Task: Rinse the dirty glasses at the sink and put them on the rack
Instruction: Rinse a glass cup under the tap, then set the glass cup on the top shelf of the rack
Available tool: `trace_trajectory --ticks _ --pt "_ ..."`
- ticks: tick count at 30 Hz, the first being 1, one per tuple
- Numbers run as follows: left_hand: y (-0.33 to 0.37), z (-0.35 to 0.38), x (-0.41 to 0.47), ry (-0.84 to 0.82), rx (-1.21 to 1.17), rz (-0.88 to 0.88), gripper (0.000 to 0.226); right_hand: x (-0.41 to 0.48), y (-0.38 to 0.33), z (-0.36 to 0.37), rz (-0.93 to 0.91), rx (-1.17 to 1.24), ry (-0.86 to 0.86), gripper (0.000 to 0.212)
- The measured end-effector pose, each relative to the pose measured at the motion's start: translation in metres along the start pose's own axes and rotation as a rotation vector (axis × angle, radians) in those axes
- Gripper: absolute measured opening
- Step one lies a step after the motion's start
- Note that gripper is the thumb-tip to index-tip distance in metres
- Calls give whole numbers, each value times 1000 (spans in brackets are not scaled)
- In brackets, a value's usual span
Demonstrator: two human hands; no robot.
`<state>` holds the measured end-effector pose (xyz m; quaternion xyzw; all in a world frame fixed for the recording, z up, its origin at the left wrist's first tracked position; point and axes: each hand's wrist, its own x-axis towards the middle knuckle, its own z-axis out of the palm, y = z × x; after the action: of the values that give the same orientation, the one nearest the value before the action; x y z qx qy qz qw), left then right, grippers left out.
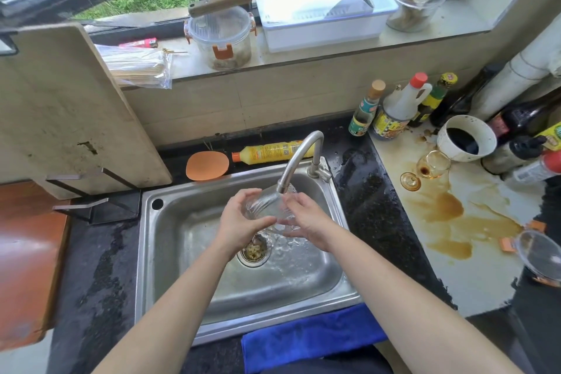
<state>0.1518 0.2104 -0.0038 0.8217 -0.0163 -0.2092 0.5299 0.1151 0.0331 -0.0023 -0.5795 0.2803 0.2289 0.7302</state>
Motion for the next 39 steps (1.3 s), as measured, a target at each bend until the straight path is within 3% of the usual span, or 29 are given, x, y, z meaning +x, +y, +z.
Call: trace_trajectory --ticks 2,6,8,11,13,15,20,24,27,39 --pt "3 3 -2 2 -34 -50 77 1 3 2 -32 7 19 37" --pt "13 9 -3 -63 -478 -412 96 1 7 1 -76 42 -29 44" --pt "13 9 -1 -55 -522 -454 100 0 8 4 -87 54 -42 41" --pt "13 8 -4 28 -475 -357 96 2 9 5 -111 81 -2 28" --pt "13 3 -8 102 -308 -224 74 1 6 4 -87 137 9 22" --pt "10 -4 -10 109 -63 -82 66 -1 2 3 -11 175 15 33" --pt "8 -13 -22 176 331 103 77 -4 -3 4 -19 72 97 41" --pt "-3 -24 -39 269 359 36 86 -7 1 4 -73 -264 189 45" --pt "-17 -30 -50 317 395 67 81 -17 12 7 -120 -418 229 53" --pt "-50 -29 -96 262 408 125 76 -80 115 24 -68 -726 390 75"
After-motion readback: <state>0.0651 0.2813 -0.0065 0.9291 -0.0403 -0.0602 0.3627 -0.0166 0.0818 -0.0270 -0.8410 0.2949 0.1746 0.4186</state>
